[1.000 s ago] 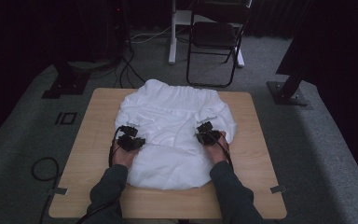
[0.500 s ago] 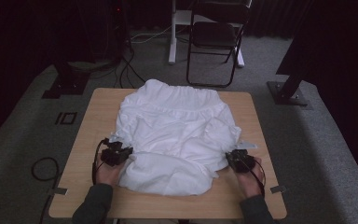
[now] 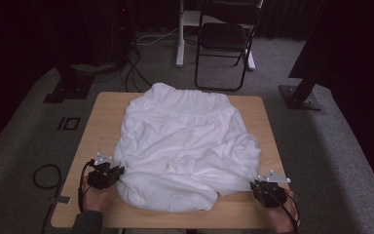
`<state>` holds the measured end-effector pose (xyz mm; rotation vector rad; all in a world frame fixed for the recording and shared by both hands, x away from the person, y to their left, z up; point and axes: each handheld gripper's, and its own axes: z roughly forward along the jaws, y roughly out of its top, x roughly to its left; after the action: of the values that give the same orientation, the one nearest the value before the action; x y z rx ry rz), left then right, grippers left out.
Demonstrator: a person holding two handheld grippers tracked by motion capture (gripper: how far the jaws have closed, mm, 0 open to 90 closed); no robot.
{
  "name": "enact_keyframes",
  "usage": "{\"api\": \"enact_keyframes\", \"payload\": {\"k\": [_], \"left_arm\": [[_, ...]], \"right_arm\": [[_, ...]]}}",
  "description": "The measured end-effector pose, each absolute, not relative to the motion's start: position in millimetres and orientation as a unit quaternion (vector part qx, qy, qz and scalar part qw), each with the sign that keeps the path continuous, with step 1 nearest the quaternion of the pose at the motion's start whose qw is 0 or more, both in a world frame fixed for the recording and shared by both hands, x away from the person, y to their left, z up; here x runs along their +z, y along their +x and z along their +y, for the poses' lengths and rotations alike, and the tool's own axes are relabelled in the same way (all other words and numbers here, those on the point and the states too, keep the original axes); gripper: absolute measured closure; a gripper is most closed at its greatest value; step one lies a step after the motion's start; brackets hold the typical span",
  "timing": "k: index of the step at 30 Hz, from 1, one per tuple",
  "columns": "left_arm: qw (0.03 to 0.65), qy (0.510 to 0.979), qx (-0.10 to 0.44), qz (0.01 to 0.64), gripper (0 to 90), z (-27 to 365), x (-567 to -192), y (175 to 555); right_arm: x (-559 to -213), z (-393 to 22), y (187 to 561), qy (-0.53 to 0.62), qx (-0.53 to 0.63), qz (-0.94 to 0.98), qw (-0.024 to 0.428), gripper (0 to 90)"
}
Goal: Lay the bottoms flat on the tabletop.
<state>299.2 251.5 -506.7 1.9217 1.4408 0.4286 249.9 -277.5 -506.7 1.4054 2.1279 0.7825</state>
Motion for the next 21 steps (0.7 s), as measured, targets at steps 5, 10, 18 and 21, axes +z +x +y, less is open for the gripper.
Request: {"api": "enact_keyframes", "payload": {"k": [5,10,18,21], "left_arm": [[0.356,0.737,0.180,0.546,64.2,242.5,-492.7,311.9],[0.365,0.748,0.190,0.520,56.0,221.6,-479.4,336.3],[0.347,0.791,0.176,0.471,44.5,173.1,-488.0,381.6],[0.342,0.798,0.171,0.465,40.6,160.0,-494.5,395.5]], "right_arm": [[-484.7,-269.1,269.4,0.495,0.315,0.764,0.269,56.1],[-468.6,-256.0,306.1,0.480,0.337,0.759,0.283,48.7],[-493.8,-232.3,369.4,0.483,0.319,0.769,0.272,46.9],[-508.7,-226.5,383.2,0.491,0.310,0.771,0.261,47.4]]}}
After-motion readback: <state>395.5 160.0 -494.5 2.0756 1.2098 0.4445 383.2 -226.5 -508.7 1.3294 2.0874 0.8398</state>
